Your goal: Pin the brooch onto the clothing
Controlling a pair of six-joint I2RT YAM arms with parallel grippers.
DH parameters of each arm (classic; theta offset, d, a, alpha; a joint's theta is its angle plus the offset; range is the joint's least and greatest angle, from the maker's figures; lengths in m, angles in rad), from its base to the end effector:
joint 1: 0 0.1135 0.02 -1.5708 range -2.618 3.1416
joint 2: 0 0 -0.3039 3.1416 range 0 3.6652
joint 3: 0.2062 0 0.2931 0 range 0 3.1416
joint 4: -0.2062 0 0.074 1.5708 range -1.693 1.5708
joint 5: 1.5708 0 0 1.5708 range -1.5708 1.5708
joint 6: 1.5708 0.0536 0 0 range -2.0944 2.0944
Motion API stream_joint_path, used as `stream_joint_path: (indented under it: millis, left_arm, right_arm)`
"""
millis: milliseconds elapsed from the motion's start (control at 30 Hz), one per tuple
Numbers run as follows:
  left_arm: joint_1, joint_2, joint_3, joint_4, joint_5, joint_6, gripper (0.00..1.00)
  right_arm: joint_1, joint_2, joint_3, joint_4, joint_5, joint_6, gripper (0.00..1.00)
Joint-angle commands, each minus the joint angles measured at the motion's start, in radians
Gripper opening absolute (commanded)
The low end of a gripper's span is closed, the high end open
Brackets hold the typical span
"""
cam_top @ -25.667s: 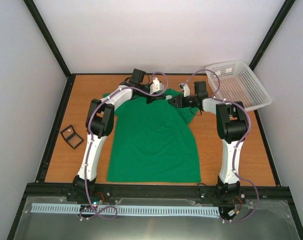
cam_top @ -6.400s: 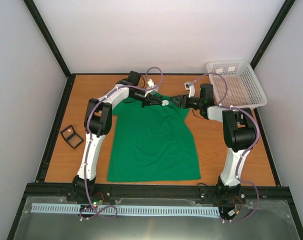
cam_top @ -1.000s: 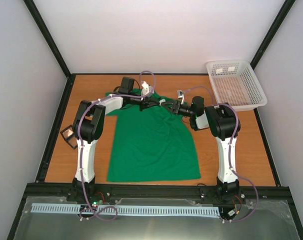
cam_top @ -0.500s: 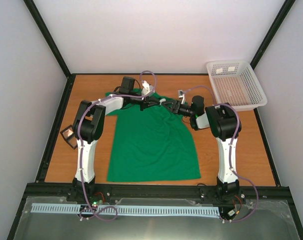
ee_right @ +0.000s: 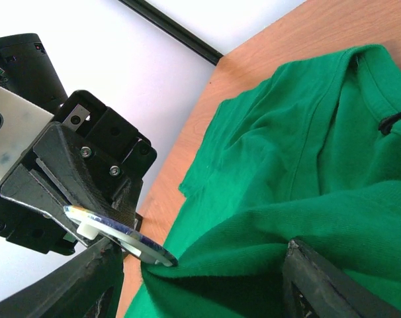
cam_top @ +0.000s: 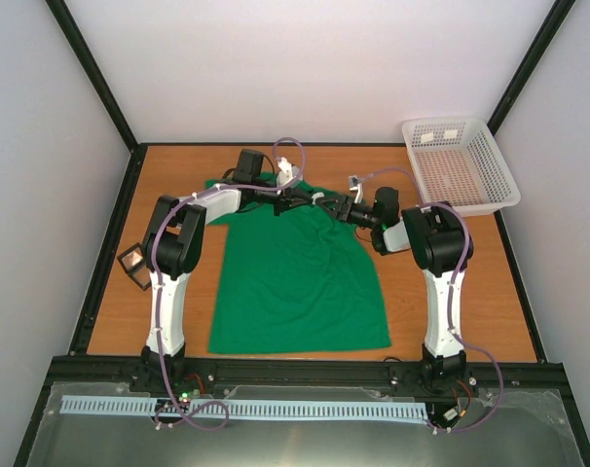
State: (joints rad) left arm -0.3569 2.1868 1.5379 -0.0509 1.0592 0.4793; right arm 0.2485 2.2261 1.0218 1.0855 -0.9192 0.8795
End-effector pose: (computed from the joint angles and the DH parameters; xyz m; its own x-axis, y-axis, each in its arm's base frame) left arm 0.4869 -0.2314 0.1714 -0.1684 0.3037 -0.9378 0.9846 0.0965 -0.1455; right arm 0.4449 0.1568 0.0955 -0.7777 0.2847 -0.5604 -0.4945 0.2734 0.8251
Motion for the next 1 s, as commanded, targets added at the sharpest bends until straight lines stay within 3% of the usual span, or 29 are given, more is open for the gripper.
stream_joint_path:
  millis: [0,300,500,567,633,767,833,967]
  left_arm:
    - [-0.022,-0.051,-0.005,-0.003,0.087,-0.011,0.01]
    - [-0.001,-0.023,0.020,0.000,0.081,-0.012,0.01]
    - [0.003,-0.016,0.032,-0.021,0.066,0.018,0.01]
    - [0.001,-0.019,0.031,-0.029,0.044,0.039,0.01]
    - [-0.001,-0.034,0.015,-0.022,0.005,0.068,0.01]
    - [-0.048,-0.088,-0.073,0.051,-0.236,0.168,0.01]
    - [-0.073,-0.118,-0.127,0.121,-0.357,0.209,0.01]
    - [-0.097,-0.179,-0.264,0.324,-0.530,0.250,0.03]
  right_arm:
    - [-0.017,-0.046,-0.013,0.000,0.073,-0.006,0.64]
    - [-0.016,-0.126,-0.140,0.017,0.055,-0.019,0.66]
    - [-0.029,-0.254,-0.237,-0.193,0.045,-0.159,0.69]
    - [-0.048,-0.318,-0.259,-0.317,0.056,-0.233,0.70]
    - [-0.075,-0.391,-0.232,-0.581,0.116,-0.362,0.71]
    - [-0.091,-0.468,-0.075,-1.109,0.485,-0.577,0.66]
    - [-0.090,-0.440,0.021,-1.251,0.600,-0.636,0.60]
    - [-0.085,-0.338,0.224,-1.446,0.682,-0.712,0.49]
